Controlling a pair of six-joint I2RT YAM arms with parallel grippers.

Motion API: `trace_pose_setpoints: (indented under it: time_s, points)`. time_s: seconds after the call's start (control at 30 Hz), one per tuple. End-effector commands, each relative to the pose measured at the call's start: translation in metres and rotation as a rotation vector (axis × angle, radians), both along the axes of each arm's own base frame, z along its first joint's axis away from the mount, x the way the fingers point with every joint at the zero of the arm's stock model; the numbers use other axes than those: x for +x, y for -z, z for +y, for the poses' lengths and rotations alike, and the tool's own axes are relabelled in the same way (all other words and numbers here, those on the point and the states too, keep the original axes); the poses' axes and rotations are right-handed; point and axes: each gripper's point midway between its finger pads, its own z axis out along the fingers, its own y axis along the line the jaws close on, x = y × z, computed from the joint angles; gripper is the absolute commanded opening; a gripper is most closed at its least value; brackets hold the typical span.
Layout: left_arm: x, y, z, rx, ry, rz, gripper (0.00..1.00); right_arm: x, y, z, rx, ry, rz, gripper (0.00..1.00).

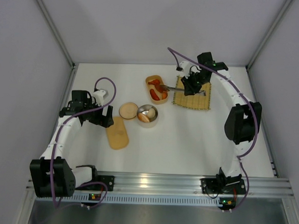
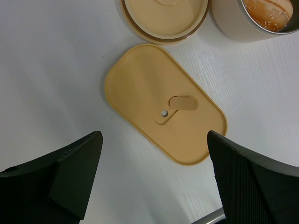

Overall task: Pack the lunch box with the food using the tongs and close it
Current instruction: Place the fake food in the packing box.

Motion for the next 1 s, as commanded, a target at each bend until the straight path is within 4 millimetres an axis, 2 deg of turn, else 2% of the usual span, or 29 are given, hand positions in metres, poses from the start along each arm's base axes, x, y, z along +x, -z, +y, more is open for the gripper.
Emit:
trace_pose_setpoints:
  time_s: [0.0,0.13,0.3,0.53,0.67,0.83,0.97]
  points:
    - [0.010,-0.016,-0.001,-0.001,0.013,-0.066,0.98,-0.006,-0.024,-0.014,-0.016,0.024,-0.043,0.18]
    - [0.009,-0.017,-0.001,0.002,0.012,-0.068,0.98,-0.017,-0.028,-0.020,-0.035,0.005,-0.036,0.19]
    - [0.010,-0.016,-0.001,0.000,0.012,-0.066,0.98,-0.026,-0.028,-0.023,-0.050,-0.001,-0.004,0.26]
    - [0.010,-0.014,-0.002,-0.003,0.016,-0.064,0.98,-0.032,-0.023,-0.018,-0.029,0.010,0.050,0.32]
    - [0.011,-0.014,-0.001,0.002,0.015,-0.068,0.98,-0.030,-0.020,-0.017,-0.032,0.016,0.064,0.31]
    - [0.010,-0.013,-0.001,-0.001,0.016,-0.066,0.98,-0.026,-0.016,-0.013,-0.049,0.019,0.062,0.22]
    - [0.011,-0.009,-0.001,-0.002,0.015,-0.061,0.98,-0.023,-0.011,-0.009,-0.053,0.017,0.072,0.20]
